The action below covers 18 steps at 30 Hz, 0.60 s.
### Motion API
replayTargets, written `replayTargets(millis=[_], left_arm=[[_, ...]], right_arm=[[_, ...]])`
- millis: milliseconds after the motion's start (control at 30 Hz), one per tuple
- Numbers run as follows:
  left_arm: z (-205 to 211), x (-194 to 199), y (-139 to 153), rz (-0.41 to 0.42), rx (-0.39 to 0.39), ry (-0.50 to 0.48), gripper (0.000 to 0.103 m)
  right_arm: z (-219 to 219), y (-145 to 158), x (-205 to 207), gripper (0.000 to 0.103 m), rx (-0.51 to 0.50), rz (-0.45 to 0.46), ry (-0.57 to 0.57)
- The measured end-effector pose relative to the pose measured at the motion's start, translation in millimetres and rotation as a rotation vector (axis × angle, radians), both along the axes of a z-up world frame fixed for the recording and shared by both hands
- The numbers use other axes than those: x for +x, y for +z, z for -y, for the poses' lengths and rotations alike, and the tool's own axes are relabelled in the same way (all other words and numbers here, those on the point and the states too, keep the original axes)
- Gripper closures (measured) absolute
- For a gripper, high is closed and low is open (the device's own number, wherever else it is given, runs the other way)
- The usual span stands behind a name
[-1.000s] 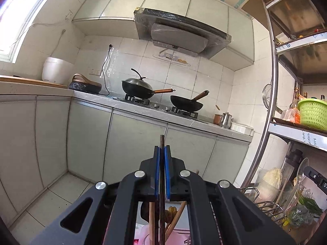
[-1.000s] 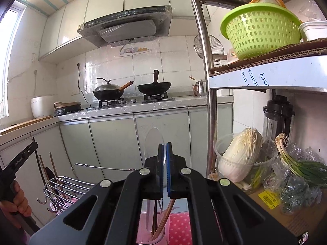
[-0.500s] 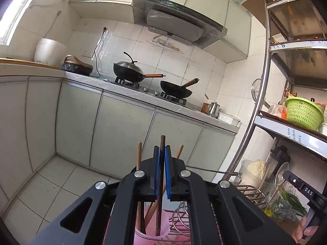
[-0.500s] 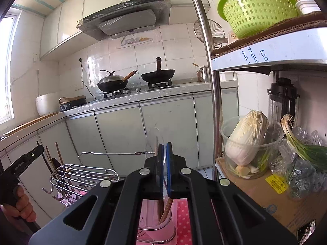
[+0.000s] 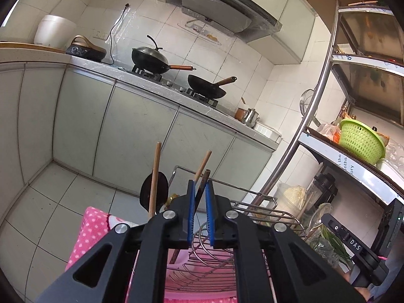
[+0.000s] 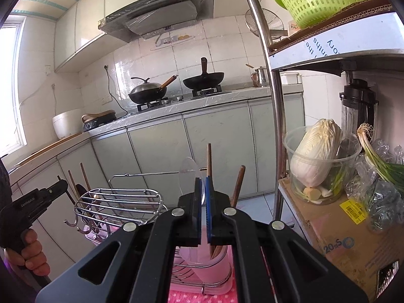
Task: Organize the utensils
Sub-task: 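Lower the black stick and clear spoon into the tall pink cup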
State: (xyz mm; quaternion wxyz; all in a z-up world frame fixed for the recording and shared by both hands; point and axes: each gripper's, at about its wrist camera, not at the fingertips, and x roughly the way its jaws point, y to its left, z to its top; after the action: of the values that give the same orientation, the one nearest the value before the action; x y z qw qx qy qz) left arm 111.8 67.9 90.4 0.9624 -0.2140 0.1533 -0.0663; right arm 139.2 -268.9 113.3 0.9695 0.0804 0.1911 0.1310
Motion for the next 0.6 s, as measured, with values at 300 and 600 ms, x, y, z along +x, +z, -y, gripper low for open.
replayTargets(millis=[300,600], left_arm=[[17.7,7.7,-5.9,-0.060,0.054,-0.011,0.094],[24.6,18.4,-18.1,-0.119,0.082,0.001,0.095]], right_arm=[[-11.5,-7.0,5.4,0.100,-0.037,-0.047,0.015],[-16.9,-21.2,12.6,0.100,-0.046,-0.089,0.025]])
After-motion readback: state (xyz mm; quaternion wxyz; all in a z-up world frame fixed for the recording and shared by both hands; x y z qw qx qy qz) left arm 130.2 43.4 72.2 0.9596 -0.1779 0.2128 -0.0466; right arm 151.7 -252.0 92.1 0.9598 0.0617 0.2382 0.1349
